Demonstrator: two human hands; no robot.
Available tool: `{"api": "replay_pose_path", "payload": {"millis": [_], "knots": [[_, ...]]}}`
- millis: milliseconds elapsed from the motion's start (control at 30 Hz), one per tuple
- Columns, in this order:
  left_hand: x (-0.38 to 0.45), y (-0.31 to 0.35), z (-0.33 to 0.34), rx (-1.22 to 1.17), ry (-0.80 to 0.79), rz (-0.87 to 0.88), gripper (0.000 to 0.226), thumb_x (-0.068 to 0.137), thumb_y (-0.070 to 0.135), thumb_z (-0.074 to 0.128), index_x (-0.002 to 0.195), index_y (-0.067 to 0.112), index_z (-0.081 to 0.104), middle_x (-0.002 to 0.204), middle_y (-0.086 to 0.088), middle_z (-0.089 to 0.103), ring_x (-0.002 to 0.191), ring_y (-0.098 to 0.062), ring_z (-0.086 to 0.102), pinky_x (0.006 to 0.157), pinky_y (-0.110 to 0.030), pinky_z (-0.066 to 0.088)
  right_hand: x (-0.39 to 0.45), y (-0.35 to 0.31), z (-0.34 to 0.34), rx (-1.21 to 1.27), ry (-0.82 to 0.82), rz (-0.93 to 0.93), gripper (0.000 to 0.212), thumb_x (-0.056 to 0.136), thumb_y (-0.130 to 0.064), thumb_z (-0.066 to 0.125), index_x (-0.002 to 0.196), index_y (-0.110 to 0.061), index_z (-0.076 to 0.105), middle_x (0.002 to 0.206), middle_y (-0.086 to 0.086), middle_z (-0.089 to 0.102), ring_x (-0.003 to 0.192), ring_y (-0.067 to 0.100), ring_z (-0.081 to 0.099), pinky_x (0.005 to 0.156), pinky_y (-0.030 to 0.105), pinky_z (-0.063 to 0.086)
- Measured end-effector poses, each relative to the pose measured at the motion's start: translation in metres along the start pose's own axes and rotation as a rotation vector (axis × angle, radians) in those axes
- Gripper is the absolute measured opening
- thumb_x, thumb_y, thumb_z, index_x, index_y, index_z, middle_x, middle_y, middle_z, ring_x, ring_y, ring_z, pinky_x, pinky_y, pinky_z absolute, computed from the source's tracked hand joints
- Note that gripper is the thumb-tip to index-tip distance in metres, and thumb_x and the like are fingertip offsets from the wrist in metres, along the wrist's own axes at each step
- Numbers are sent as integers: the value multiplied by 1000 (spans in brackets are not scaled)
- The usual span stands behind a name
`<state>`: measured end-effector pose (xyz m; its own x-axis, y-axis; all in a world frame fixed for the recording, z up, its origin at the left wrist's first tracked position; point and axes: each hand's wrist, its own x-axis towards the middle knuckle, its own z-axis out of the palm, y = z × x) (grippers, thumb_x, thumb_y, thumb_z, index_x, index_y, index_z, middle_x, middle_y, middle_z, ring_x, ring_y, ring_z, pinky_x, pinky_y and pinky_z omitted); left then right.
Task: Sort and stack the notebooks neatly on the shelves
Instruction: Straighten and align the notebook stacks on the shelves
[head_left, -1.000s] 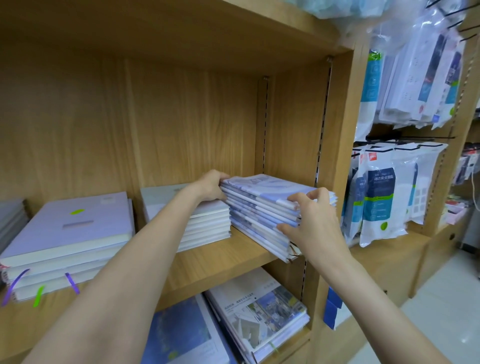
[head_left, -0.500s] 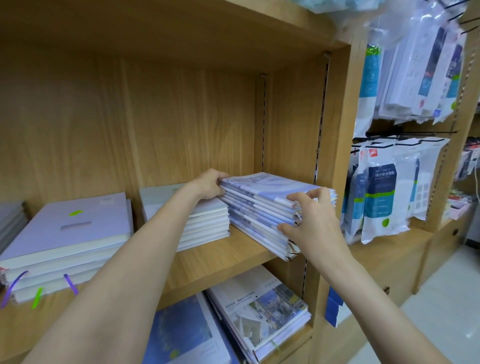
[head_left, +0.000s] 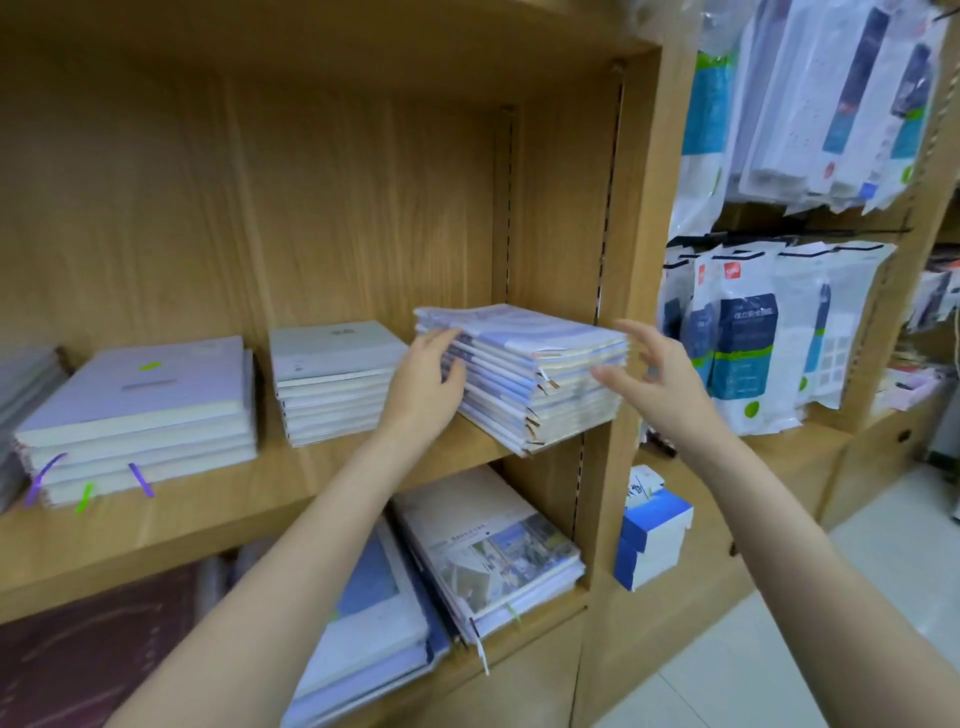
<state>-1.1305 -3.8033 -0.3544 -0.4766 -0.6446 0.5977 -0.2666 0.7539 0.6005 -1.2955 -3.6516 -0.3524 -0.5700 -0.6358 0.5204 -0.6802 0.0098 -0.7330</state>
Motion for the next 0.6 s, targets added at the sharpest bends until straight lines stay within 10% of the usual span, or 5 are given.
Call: {"api": "replay_pose_path", "payload": {"millis": [233, 333, 467, 600], "knots": [[-53, 22, 45, -151, -229, -225, 75, 90, 29, 53, 149, 16, 10, 129, 5, 49, 94, 1, 52, 74, -16, 41, 22, 44, 16, 393, -1, 248, 51, 93, -46, 50, 132, -15, 44, 128, 0, 51, 116, 15, 50, 99, 34, 42], [-49, 22, 56, 9, -159, -230, 88, 82, 34, 66, 147, 7, 15, 142, -13, 40, 125, -23, 45, 99, -32, 42, 19, 51, 25, 413, -60, 233, 42, 93, -44, 51, 126, -20, 43, 110, -8, 53, 103, 9, 52, 88, 25, 41], [-46, 25, 55, 146, -120, -220, 81, 81, 28, 71, 143, 3, 24, 126, -11, 54, 117, -25, 50, 78, -19, 37, 14, 48, 33, 456, -40, 242, 48, 92, -45, 51, 130, -17, 40, 96, -22, 45, 102, 7, 48, 85, 23, 35], [-43, 2, 35, -48, -160, -254, 82, 76, 17, 75, 144, 12, 30, 122, -6, 60, 114, -23, 56, 98, -36, 45, 4, 43, 41, 429, -24, 204, 47, 92, -42, 52, 129, -15, 41, 95, -18, 47, 103, 14, 49, 87, 27, 36]]}}
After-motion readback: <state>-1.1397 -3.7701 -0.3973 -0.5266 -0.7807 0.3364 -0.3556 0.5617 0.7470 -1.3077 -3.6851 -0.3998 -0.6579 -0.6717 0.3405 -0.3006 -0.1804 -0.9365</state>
